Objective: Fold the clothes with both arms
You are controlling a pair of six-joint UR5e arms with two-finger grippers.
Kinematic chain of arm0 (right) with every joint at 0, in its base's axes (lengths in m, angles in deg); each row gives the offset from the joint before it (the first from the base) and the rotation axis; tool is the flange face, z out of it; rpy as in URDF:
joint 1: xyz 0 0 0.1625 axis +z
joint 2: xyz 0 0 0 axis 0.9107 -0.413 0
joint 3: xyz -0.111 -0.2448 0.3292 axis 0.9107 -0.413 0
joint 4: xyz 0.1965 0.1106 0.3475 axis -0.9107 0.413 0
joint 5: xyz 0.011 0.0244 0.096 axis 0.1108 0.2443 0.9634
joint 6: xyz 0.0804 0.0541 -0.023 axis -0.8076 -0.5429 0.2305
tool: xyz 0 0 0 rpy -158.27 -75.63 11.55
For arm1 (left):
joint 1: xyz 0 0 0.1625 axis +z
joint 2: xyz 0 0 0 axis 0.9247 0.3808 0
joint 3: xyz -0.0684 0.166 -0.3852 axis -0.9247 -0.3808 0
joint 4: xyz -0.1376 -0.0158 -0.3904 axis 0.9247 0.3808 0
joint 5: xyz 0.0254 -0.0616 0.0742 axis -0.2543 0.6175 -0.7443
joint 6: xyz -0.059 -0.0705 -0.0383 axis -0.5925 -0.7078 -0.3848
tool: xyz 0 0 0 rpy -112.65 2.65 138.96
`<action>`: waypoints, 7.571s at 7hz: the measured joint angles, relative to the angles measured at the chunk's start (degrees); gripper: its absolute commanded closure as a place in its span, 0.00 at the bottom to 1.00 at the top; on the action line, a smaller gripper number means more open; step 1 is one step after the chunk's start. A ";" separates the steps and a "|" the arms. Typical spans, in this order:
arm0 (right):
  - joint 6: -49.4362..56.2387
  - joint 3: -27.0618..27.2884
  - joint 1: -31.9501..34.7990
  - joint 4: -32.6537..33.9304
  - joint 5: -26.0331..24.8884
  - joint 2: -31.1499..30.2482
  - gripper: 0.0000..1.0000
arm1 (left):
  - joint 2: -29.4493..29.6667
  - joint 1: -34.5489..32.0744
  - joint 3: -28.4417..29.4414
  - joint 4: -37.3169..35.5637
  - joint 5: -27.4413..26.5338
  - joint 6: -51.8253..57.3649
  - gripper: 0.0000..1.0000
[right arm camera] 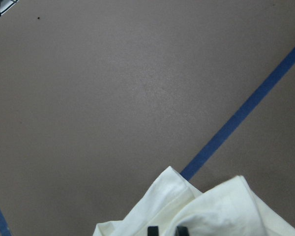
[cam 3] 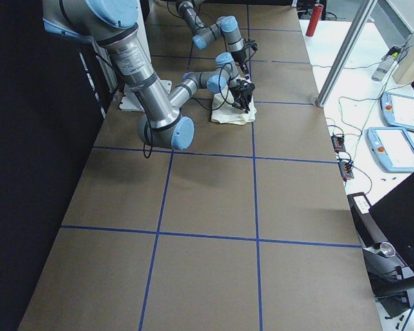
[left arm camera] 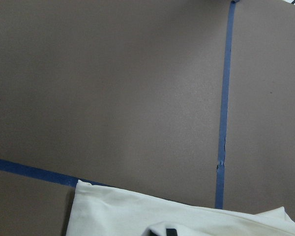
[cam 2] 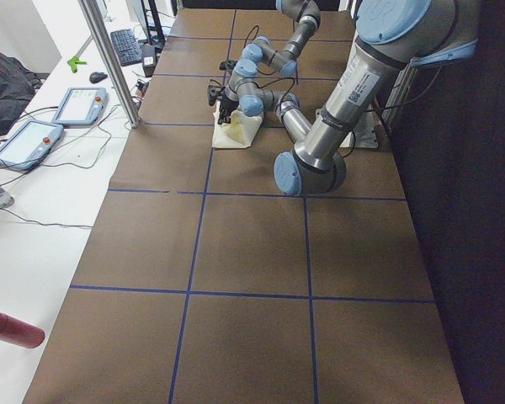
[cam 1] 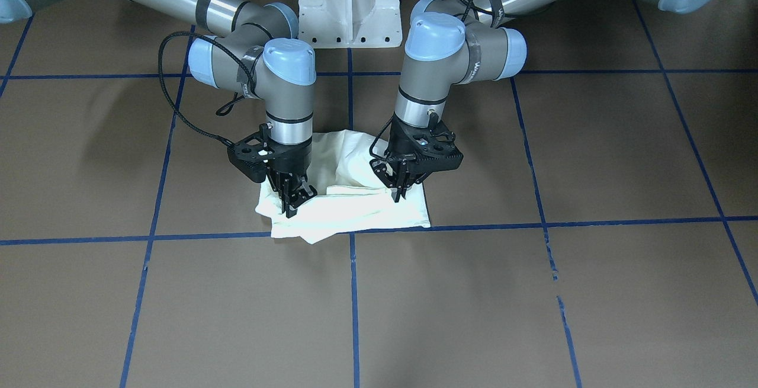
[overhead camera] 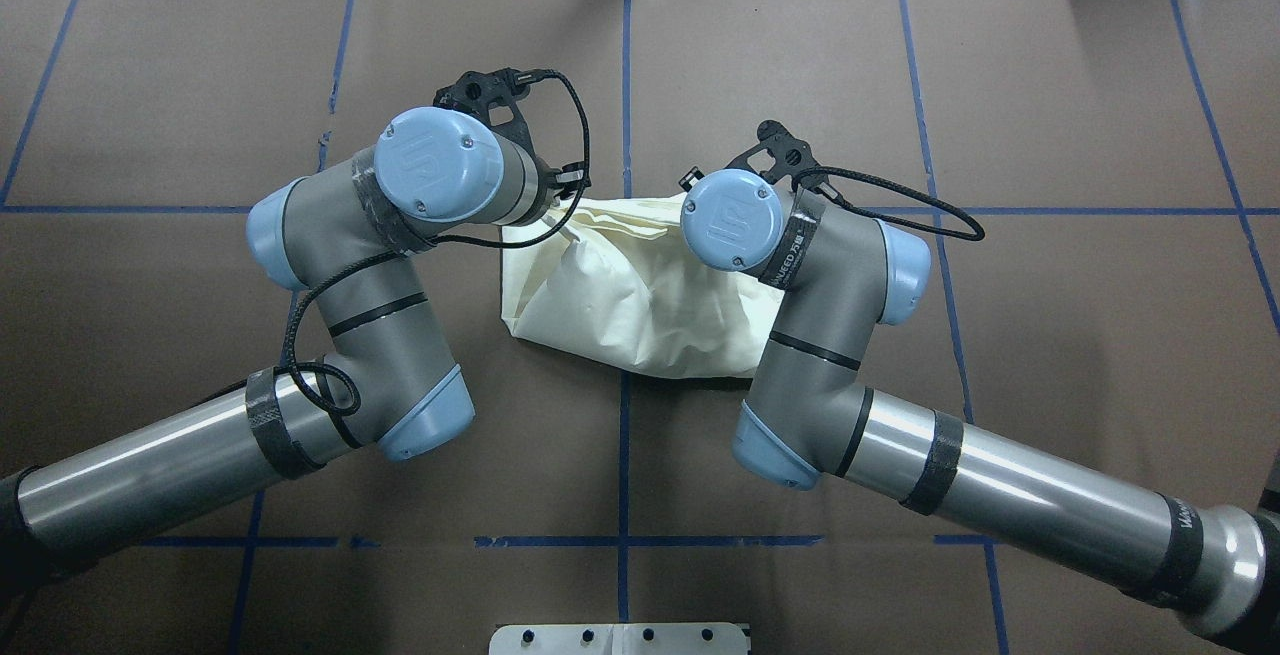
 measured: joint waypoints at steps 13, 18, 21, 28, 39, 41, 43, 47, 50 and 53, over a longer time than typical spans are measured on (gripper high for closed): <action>5.02 4.86 2.42 0.29 5.69 -1.10 0.00 | -12.48 -0.15 5.24 55.22 15.94 40.56 0.00; 5.02 8.58 2.44 0.46 5.89 -2.99 0.00 | -9.90 0.27 12.17 59.76 16.06 42.01 0.34; 5.08 8.66 2.44 0.46 5.97 -3.23 0.00 | -9.31 0.71 15.19 63.05 16.36 42.03 0.48; 5.10 8.66 2.44 0.47 6.04 -3.43 0.00 | -12.55 0.77 15.22 68.48 19.46 40.40 1.00; 5.02 8.75 2.44 0.46 5.86 -3.43 0.00 | -16.52 1.85 19.38 86.75 22.45 -10.15 1.00; 5.02 8.75 2.47 0.43 5.86 -3.44 0.00 | -17.00 1.92 19.41 86.52 22.36 -15.43 1.00; 5.02 8.75 2.52 0.44 5.83 -3.45 0.00 | -18.21 1.94 19.30 86.04 22.16 -18.57 1.00; 5.10 8.67 2.65 0.38 5.86 -3.50 0.00 | -18.49 1.95 17.70 80.38 21.68 -20.32 1.00; 5.10 8.66 2.76 0.38 5.86 -3.52 0.00 | -18.55 2.01 17.20 77.75 21.62 -19.78 1.00; 5.10 8.66 2.78 0.38 5.86 -3.45 0.00 | -18.64 2.50 16.96 77.47 21.78 -18.36 0.01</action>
